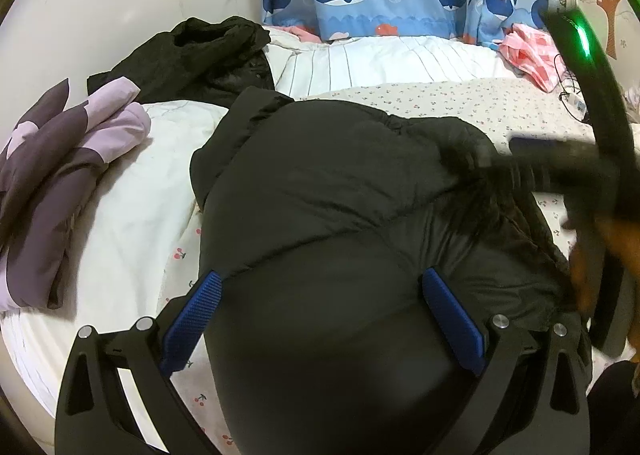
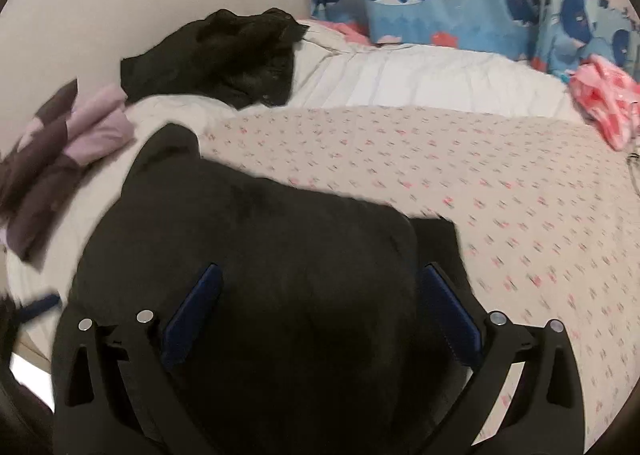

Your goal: Fold large clothes

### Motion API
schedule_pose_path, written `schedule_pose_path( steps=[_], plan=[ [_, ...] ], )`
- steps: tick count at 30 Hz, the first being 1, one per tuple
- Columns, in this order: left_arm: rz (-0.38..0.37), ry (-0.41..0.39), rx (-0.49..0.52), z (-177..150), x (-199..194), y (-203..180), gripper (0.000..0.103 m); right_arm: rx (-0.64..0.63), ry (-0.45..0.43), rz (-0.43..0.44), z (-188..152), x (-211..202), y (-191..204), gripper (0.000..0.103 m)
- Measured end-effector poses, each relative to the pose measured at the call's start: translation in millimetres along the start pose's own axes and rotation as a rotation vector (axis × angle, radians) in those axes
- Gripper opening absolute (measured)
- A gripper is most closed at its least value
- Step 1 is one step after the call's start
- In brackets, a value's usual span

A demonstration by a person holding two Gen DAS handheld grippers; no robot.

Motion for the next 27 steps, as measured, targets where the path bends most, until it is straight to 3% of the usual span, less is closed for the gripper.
schedule_pose_path(
  steps=[3,8,11,13,14,16,19,22,24,27],
  plan=[
    [-0.008,0.005,0.003,-0.8,0.4,-2.2,0.097,0.035,0.084,0.040,-10.7,11.8,-4.8,0.097],
    [0.004,-0.006,0.006,-1.4,-2.0,0.0,0.097,0.079,0.002,0.048,-10.6,-26.6,-10.6,0.097],
    [-0.008,-0.009,-0.008,-0.5,-4.0,3.8,0.097,0.102,-0.025,-0.002,-23.2,-41.2,-22.0,0.097],
    [-0.007,-0.015,-0.013,0.1,-6.5,6.4,0.097,0.135,0.056,-0.013,-38.0,-26.5,-33.6,0.097],
    [-0.010,-0.019,-0.017,0.3,-7.5,7.8,0.097,0.138,0.141,0.007,-46.9,-11.1,-36.1,0.097],
    [-0.025,-0.025,-0.039,1.3,-10.9,13.5,0.097,0.161,0.174,0.053,-54.8,-8.3,-40.0,0.097],
    [-0.114,-0.027,-0.142,4.0,-17.2,38.2,0.097,0.195,0.086,0.050,-48.5,-26.4,-49.8,0.097],
    [-0.200,-0.030,-0.341,2.7,-18.9,85.9,0.097,0.275,0.015,0.021,-39.7,-40.4,-68.6,0.097],
    [-0.251,0.001,-0.474,-4.1,-10.4,116.1,0.097,0.312,0.027,-0.008,-38.8,-36.4,-79.8,0.097],
    [-0.230,0.098,-0.511,-15.3,13.6,126.3,0.097,0.381,0.091,0.019,-46.7,-15.4,-90.2,0.097]
  ],
)
Point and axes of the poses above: each gripper's, at about its wrist camera, not at the fingertips, and x roughly the way its jaws point, y to its left, z to its top, the point moved 3 cm from there along x, roughly the way its jaws point, and after that the axes turned 5 degrees about -z, right-handed, at the moved point
